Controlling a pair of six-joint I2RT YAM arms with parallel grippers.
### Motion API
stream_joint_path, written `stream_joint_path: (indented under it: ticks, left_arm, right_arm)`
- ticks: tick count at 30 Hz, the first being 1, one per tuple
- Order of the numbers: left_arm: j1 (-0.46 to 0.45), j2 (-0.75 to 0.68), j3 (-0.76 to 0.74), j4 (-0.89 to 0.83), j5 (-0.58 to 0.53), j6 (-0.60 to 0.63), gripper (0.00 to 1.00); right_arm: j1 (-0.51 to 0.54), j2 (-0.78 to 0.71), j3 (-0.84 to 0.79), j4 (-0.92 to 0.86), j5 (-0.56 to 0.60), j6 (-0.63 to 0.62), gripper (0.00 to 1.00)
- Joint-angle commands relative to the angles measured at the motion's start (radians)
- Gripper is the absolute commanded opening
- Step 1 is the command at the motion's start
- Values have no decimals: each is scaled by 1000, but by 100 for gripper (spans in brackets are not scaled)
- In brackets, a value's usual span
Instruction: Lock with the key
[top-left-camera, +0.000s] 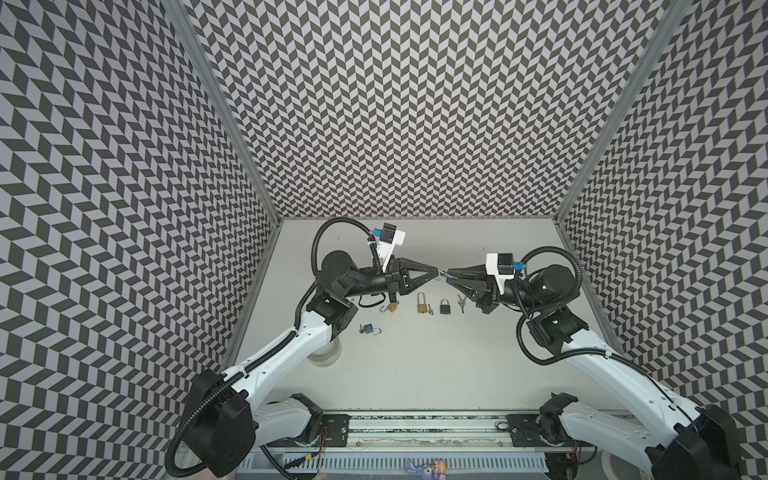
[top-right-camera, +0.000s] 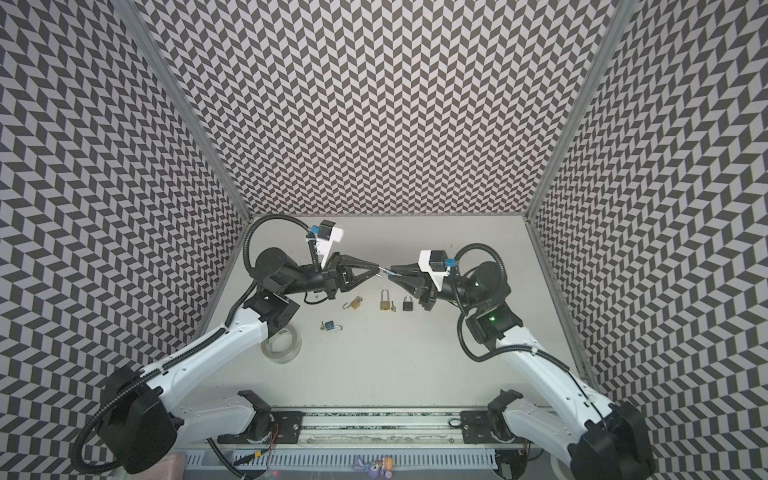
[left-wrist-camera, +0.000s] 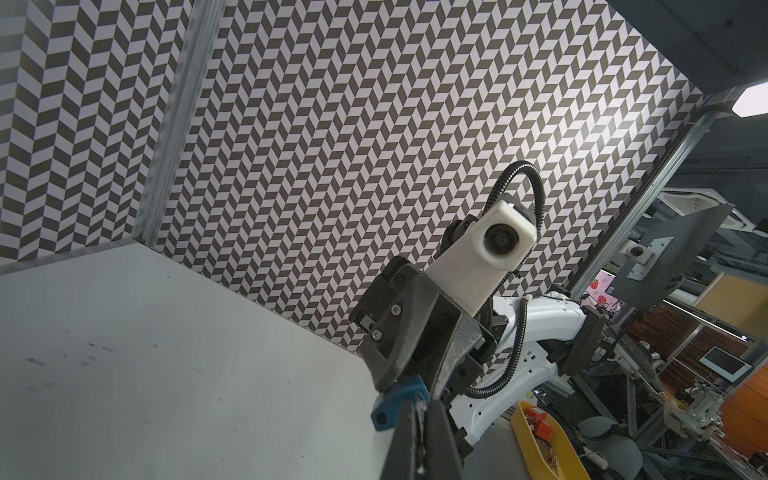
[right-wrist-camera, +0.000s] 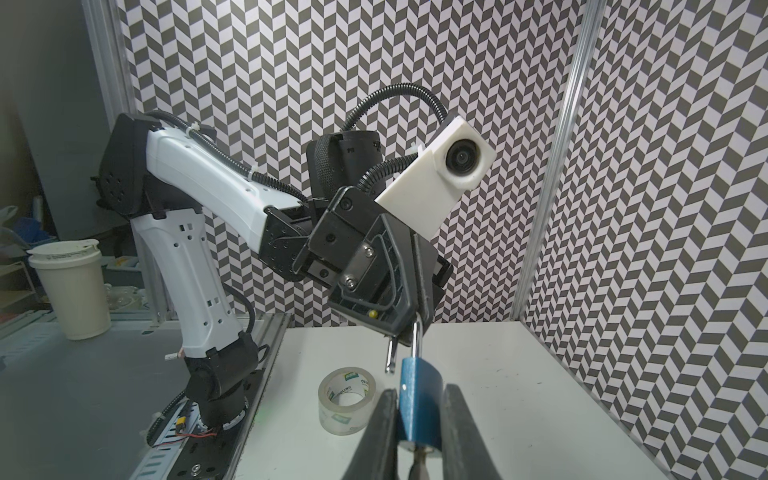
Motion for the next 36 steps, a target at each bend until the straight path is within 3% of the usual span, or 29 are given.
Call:
stream_joint_path:
  ticks: [1,9,11,15,23,29,32,36]
  left_arm:
    - [-9,-3,29,44,7,-8,0]
    - [-10,-13,31,24,3,13,0]
    - [-10,-18,43,-22,-4,55,0]
    - [-9,-31,90,-163,-25,176,0]
    - [-6,-36,193,-352,-11,337,0]
    - [-6,-47,216,-429,-15,429,0]
    - [-6,-47,212,-407,-21,406,0]
    - [-7,-55,181,-277,-17,286,0]
  right_arm:
    - [8,6,23,39,-7,3,16]
    - [8,4,24,20,10,44,6]
    - [8,5,35,14,-3,86,0]
    - [5,21,73,-26,-86,175,0]
    - [-1,95,112,184,-270,531,0]
    - [0,125,159,290,-335,712,0]
    - [-1,109,163,293,-318,700,0]
    - [2,73,147,251,-228,619,0]
